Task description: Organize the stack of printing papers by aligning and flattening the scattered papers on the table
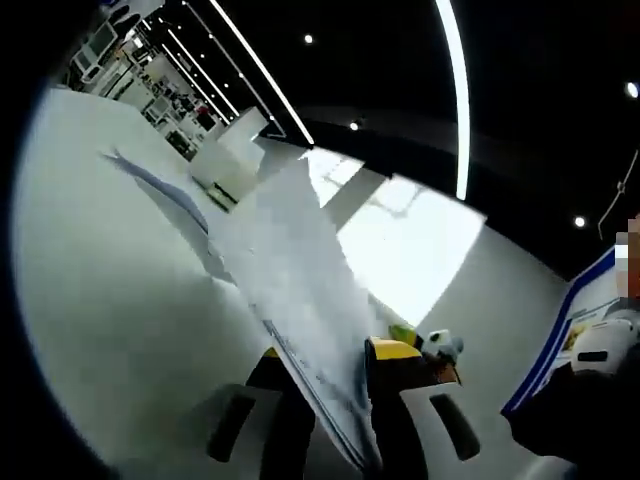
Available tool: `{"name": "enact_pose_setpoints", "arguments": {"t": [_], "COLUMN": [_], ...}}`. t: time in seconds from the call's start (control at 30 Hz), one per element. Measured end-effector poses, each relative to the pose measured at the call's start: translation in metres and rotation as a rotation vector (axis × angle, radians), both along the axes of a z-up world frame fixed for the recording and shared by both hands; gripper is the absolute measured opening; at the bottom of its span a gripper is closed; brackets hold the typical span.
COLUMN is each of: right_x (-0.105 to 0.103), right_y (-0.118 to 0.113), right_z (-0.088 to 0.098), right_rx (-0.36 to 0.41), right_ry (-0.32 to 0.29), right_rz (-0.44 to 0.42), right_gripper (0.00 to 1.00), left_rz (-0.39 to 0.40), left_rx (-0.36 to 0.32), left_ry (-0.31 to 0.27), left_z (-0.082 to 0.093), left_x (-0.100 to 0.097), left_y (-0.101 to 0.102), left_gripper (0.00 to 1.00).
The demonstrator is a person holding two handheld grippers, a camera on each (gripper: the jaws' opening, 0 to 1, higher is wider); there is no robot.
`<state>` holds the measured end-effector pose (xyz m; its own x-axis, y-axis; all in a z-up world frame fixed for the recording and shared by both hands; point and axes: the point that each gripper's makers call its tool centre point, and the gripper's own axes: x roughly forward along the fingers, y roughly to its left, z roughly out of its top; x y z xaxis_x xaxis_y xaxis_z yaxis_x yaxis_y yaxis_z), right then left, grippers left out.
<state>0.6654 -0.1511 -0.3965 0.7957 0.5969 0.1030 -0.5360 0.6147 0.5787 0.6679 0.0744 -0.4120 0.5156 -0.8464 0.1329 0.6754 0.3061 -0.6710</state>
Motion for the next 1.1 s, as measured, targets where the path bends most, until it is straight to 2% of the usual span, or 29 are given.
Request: {"name": "enact_pose_setpoints", "arguments": {"t": [0.13,0.23,0.37,0.53,0.7,0.97,1.1], "right_x": [-0.006,-0.01,-0.013,-0.019,-0.021,-0.031,-0.039], "right_y": [0.011,0.016,0.018,0.021,0.026,0.047,0.058], "right_z": [0.0,0.003,0.007,0.018,0.017,0.017,0.014], "right_rx": [-0.015,0.023,0.133,0.358,0.475,0.44,0.386], "right_ry": [-0.006,-0.001,0.011,0.041,0.074,0.103,0.107], "right_rz": [0.009,0.019,0.016,0.021,0.022,0.085,0.113], "right_gripper": [0.0,0.0,0.0,0.0,0.0,0.0,0.0], "left_rz": [0.0,0.001,0.001,0.002,0.003,0.003,0.003], "left_rx": [0.0,0.0,0.0,0.002,0.002,-0.002,-0.002], "left_ry": [0.0,0.0,0.0,-0.002,-0.003,-0.003,-0.003], "left_z": [0.0,0.0,0.0,0.001,0.001,0.001,0.001], "left_x": [0.0,0.0,-0.001,-0.002,-0.002,0.0,-0.001], "left_y": [0.0,0.001,0.0,-0.001,-0.002,0.0,-0.001], "left_gripper": [0.23,0.23,0.23,0.23,0.23,0.24,0.24]}}
